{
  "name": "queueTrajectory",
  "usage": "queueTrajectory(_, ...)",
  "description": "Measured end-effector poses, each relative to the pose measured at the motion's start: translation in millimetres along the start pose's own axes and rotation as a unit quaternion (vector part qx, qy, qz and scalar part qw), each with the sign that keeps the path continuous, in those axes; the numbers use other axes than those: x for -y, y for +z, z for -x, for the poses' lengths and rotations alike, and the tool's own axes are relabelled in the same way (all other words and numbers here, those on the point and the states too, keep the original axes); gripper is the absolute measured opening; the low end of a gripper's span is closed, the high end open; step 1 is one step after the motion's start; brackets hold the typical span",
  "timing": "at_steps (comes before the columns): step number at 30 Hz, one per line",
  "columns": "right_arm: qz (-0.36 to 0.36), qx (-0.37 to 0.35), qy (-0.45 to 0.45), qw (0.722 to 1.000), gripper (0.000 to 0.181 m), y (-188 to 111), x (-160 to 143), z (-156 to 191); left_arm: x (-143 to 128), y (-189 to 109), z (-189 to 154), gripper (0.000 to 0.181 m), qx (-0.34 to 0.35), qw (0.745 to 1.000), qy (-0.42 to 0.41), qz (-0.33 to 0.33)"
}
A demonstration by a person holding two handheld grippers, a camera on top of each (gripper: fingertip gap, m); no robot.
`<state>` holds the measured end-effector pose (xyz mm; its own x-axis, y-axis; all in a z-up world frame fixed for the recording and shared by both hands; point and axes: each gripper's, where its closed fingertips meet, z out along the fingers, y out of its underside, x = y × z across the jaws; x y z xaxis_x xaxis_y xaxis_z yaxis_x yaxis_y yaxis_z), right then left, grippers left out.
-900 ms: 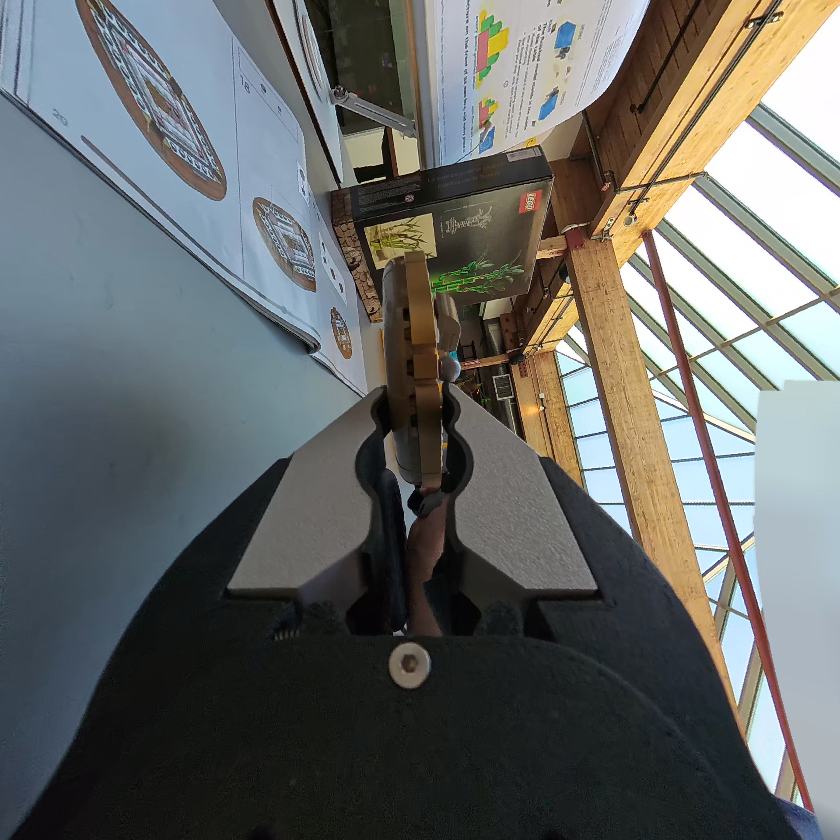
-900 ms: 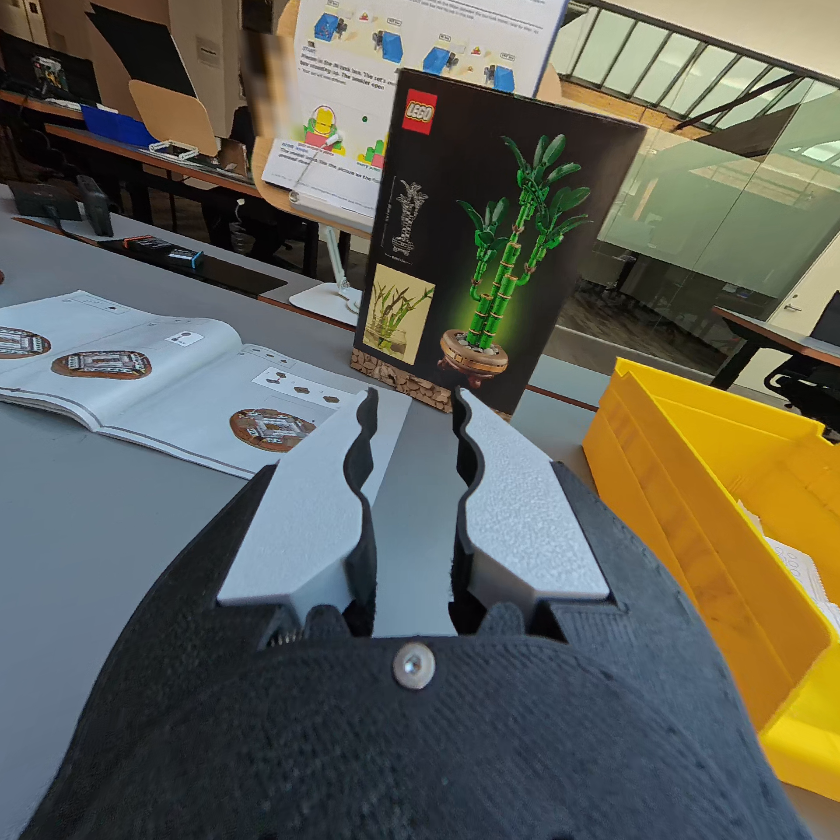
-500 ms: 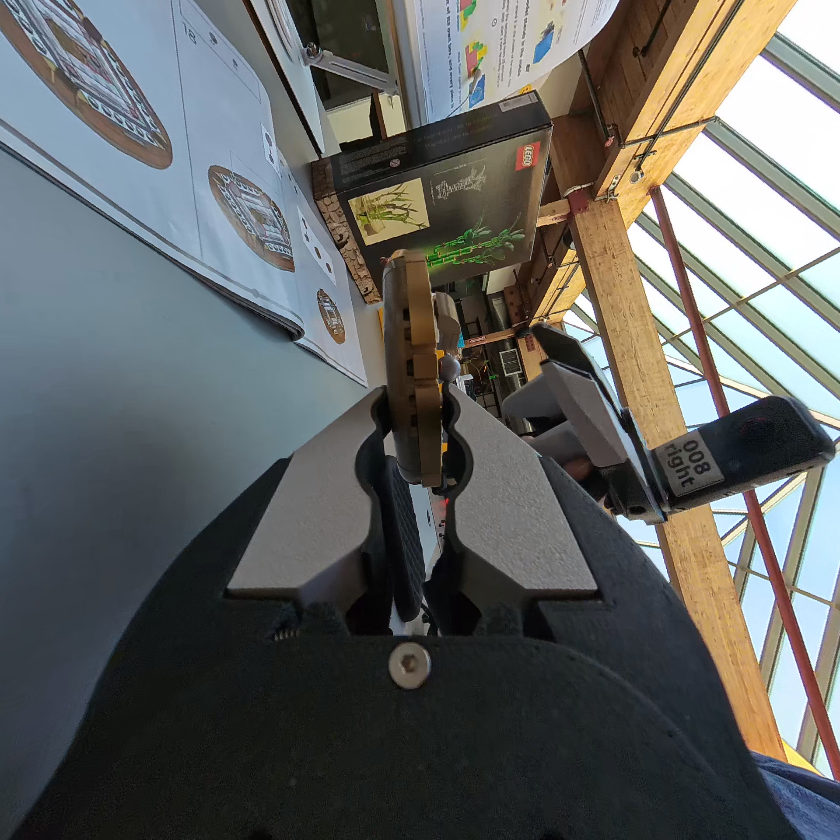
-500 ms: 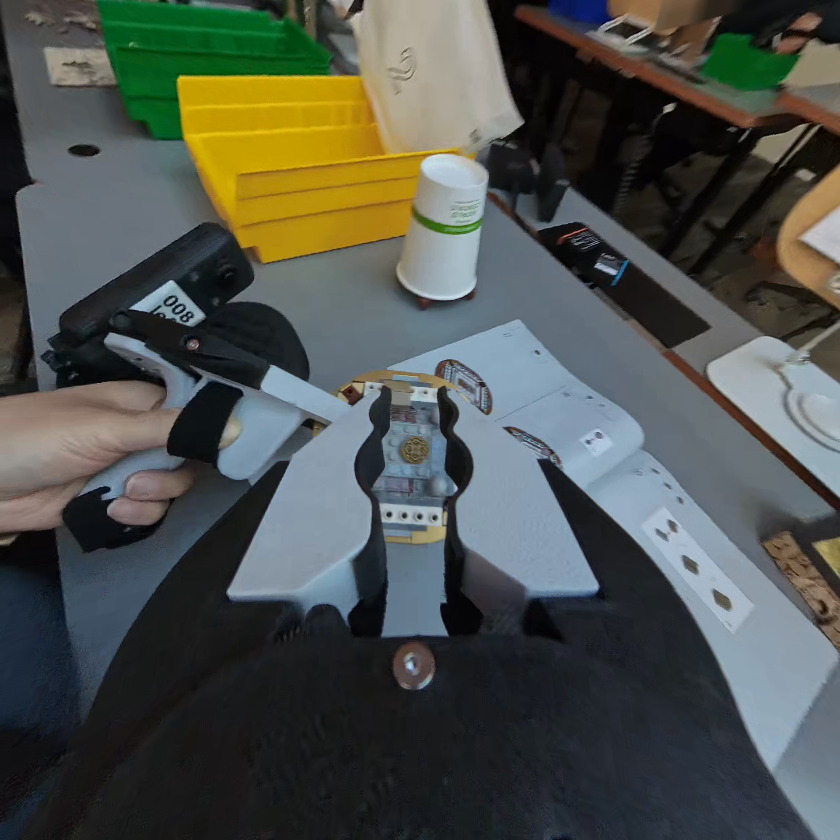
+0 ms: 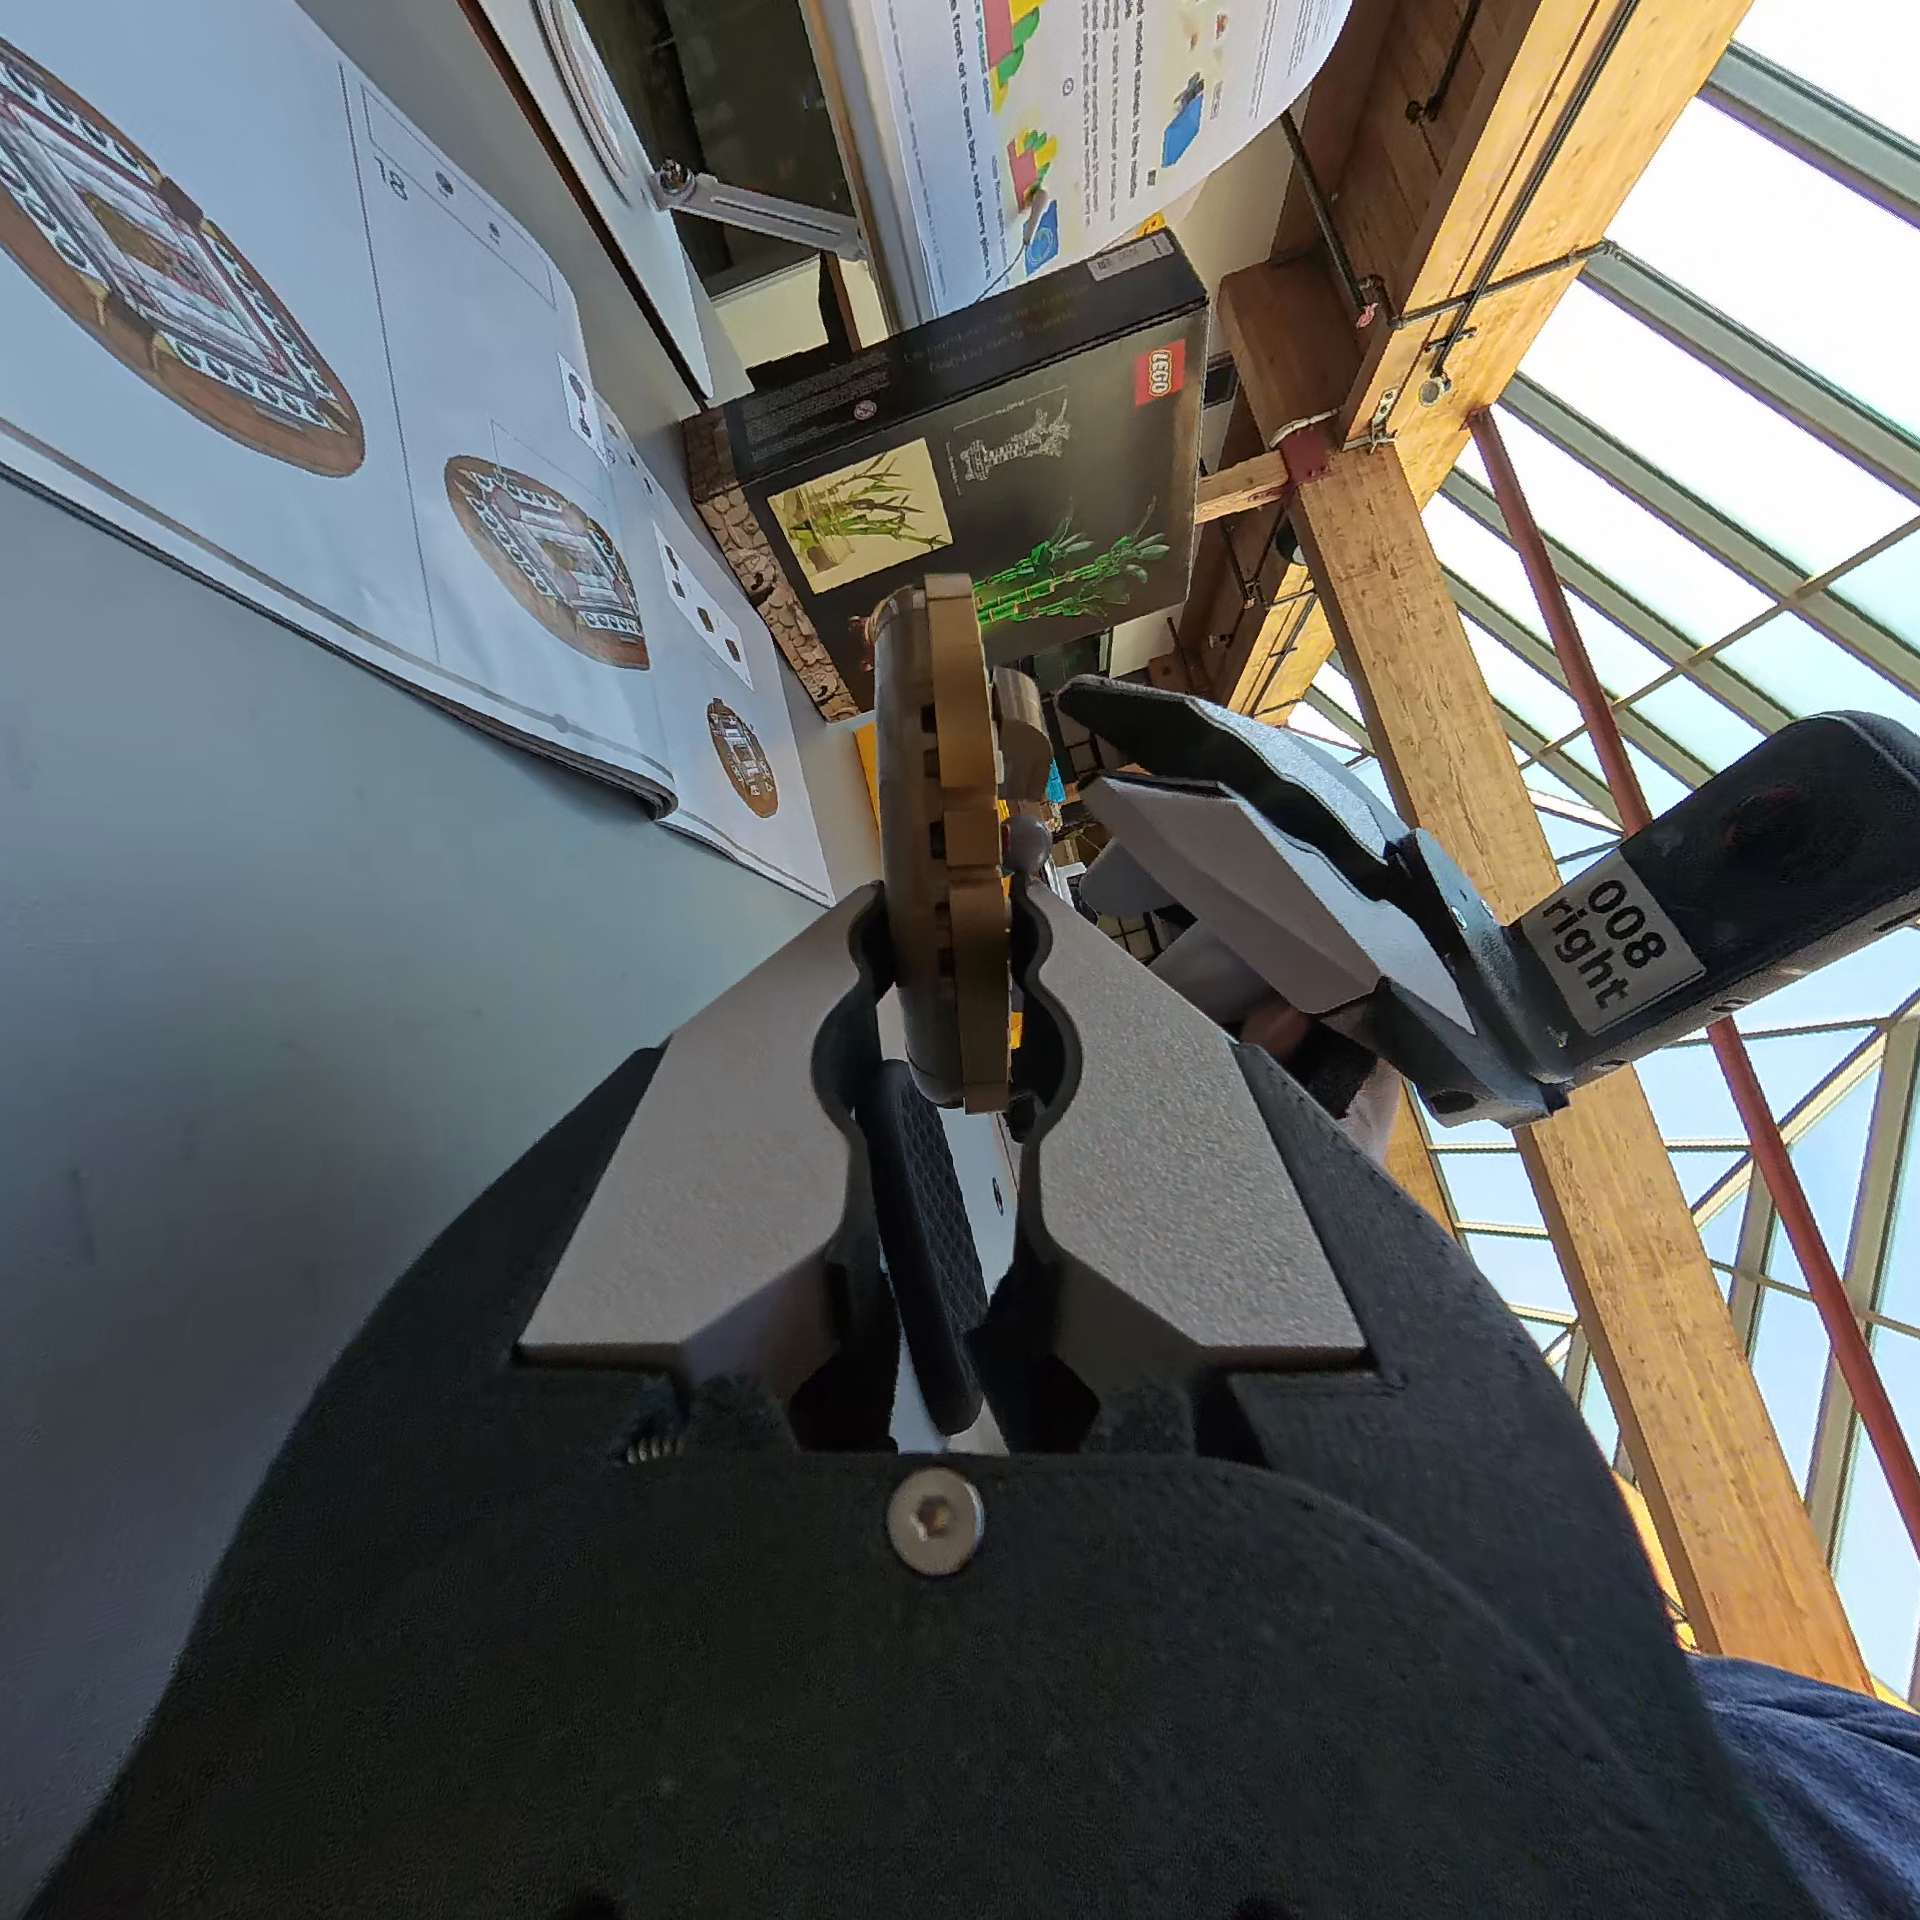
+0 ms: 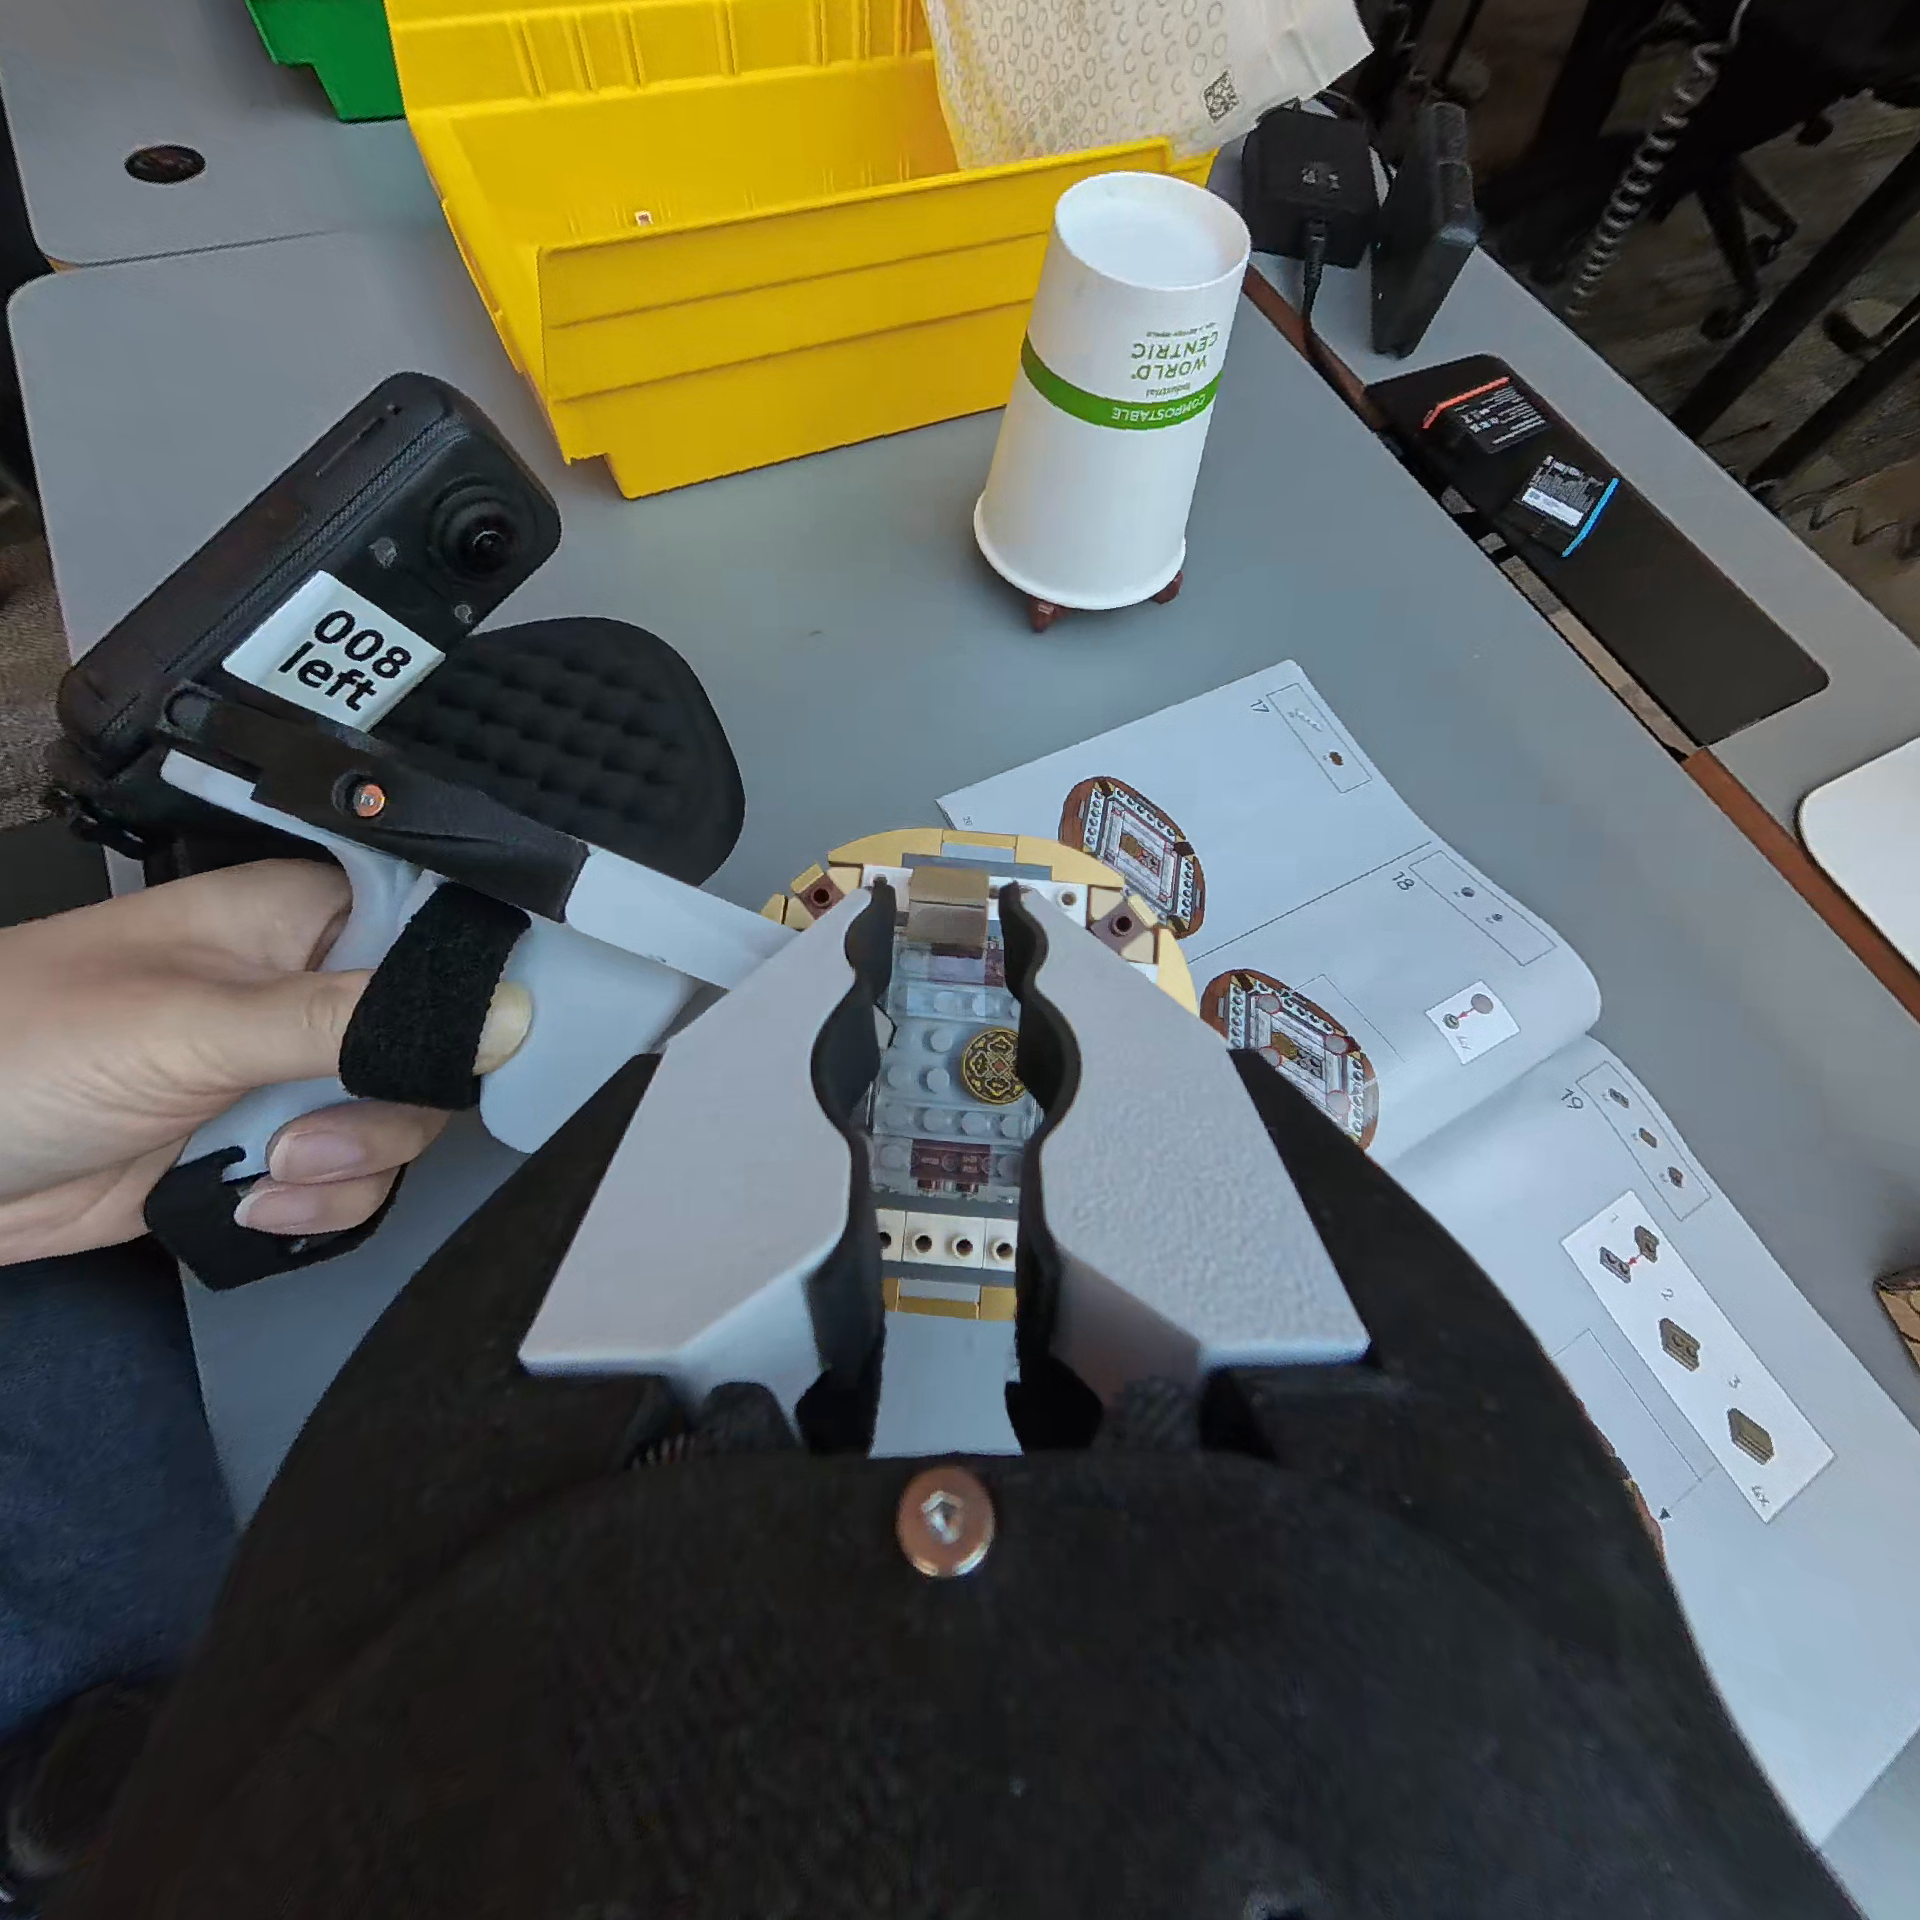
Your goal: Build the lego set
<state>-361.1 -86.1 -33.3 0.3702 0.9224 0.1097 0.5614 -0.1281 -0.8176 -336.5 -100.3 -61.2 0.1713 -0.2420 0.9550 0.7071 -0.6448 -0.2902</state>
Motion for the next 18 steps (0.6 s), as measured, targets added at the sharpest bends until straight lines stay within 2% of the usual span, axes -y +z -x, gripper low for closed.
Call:
queueTrajectory(8,0.015,-0.011,-0.006,1.0,0.015,4,-5,-3,0,0,-1,0.019,-0.002,1.0,-0.001,0.001)
queueTrajectory(14,-0.051,-0.01,0.053,0.997,0.015,-22,23,-25,0,-1,-1,0.019,-0.004,1.0,-0.01,-0.001)
queueTrajectory(18,-0.046,0.042,0.101,0.993,0.015,-33,24,-32,-1,-1,-3,0.019,-0.008,1.0,-0.011,0.001)
